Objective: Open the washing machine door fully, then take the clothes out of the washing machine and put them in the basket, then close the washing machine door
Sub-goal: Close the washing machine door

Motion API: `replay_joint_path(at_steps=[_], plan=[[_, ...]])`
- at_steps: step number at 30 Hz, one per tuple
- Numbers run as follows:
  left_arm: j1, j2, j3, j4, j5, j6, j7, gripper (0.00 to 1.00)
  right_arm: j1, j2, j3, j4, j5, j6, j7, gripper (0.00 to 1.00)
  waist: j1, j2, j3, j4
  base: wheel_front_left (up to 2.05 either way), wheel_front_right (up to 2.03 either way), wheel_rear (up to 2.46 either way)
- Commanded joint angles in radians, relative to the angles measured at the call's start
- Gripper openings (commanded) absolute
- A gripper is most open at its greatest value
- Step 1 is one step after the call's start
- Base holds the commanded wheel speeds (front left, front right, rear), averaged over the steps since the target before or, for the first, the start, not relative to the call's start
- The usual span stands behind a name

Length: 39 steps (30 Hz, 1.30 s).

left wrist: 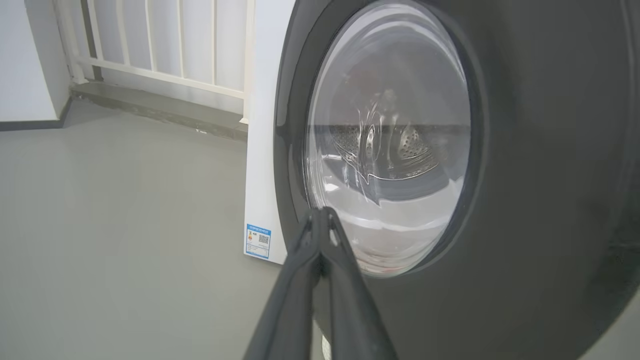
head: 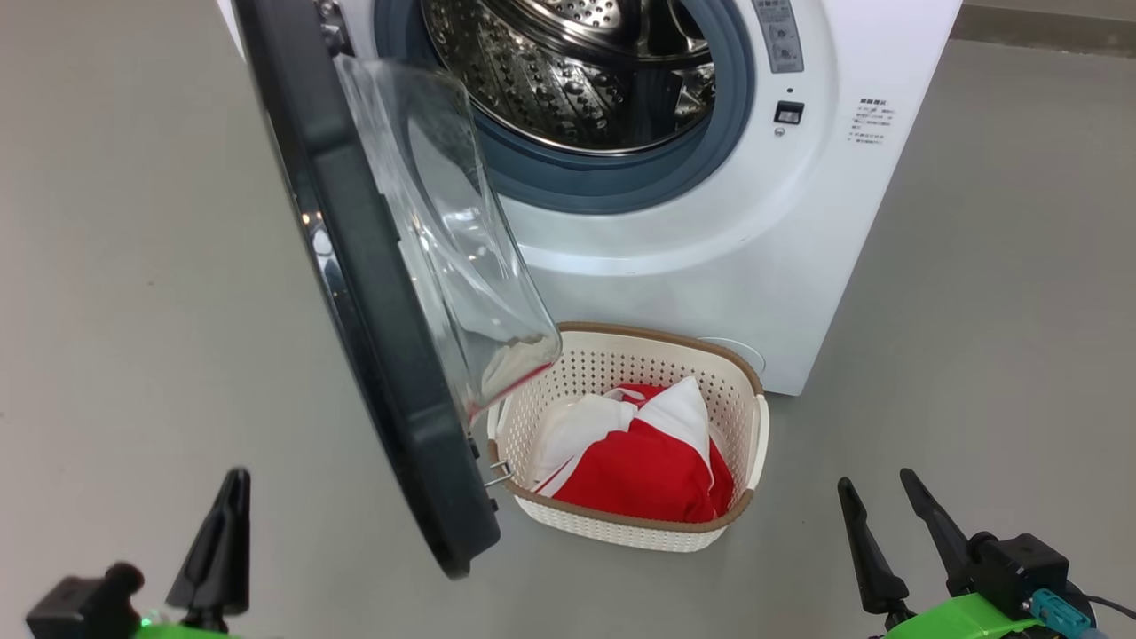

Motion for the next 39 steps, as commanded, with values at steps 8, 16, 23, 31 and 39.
replay_joint_path(at_steps=[8, 16, 23, 31, 39], plan=[[-0.082, 0.062, -0.033, -0.129, -0.266, -0.005, -0.012, 0.00, -0.033, -0.005, 0.030, -0.024, 0.007, 0.006, -0.007, 1.00, 0.0000, 0.0000, 0.009, -0.012, 0.00, 0.00, 0.00], [-0.103, 0.207, -0.176, -0.215, -0.638, -0.005, -0.012, 0.00, -0.041, -0.005, 0.038, -0.026, 0.017, 0.006, -0.007, 1.00, 0.0000, 0.0000, 0.025, -0.033, 0.00, 0.00, 0.00], [-0.124, 0.334, -0.290, -0.293, -0.813, -0.005, -0.012, 0.00, -0.050, -0.005, 0.041, -0.027, 0.023, 0.006, -0.007, 1.00, 0.0000, 0.0000, 0.048, -0.056, 0.00, 0.00, 0.00], [-0.160, 0.430, -0.397, -0.361, -0.940, -0.005, -0.012, 0.00, -0.062, -0.005, 0.042, -0.027, 0.027, 0.006, -0.007, 1.00, 0.0000, 0.0000, 0.066, -0.081, 0.00, 0.00, 0.00], [-0.209, 0.475, -0.486, -0.373, -1.020, -0.005, -0.007, 0.00, -0.075, -0.005, 0.043, -0.029, 0.028, 0.006, -0.007, 1.00, 0.0000, 0.0000, 0.085, -0.106, 0.00, 0.00, 0.00]])
